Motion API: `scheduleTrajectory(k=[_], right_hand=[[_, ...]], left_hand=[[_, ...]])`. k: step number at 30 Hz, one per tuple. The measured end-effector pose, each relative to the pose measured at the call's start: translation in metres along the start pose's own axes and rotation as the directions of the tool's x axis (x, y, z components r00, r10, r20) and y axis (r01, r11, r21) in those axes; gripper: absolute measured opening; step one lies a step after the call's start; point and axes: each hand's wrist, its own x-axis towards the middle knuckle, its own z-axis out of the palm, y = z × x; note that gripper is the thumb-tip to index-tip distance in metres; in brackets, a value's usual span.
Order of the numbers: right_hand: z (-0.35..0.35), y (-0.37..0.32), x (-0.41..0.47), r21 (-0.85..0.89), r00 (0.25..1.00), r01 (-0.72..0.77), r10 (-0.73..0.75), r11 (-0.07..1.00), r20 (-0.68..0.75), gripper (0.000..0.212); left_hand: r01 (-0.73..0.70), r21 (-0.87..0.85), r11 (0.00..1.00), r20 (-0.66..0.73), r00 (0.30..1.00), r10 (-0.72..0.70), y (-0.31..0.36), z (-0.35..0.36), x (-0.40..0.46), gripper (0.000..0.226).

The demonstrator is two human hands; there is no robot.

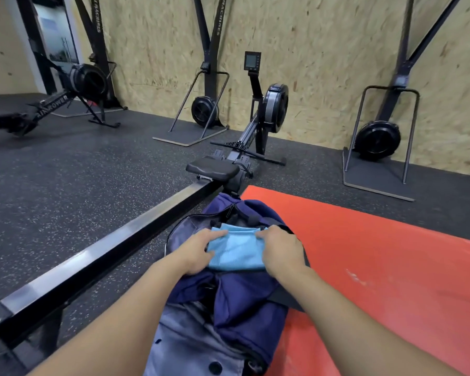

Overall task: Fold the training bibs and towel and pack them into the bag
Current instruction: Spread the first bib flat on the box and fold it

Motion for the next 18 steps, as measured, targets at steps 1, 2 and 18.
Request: scheduleTrajectory(k=[1, 2, 18], right_hand=[[0.002, -0.004, 0.0, -0.017, 1.0, 0.03, -0.03, 0.999, 0.0, 0.046], [0.006, -0.009, 0.001, -0.017, 0.997, 0.072, -0.072, 0.997, -0.009, 0.046], [0.022, -0.019, -0.059, 0.206, 0.957, 0.16, -0.203, 0.965, 0.207, 0.056]], left_hand=[[0.016, 0.015, 1.0, 0.004, 1.0, -0.016, -0.006, 0.003, 0.0, 0.062], [0.042, 0.018, 0.999, -0.01, 0.999, -0.041, -0.012, 0.004, 0.0, 0.061], [-0.035, 0.054, 0.998, -0.026, 0.999, 0.037, -0.004, -0.004, -0.097, 0.059]])
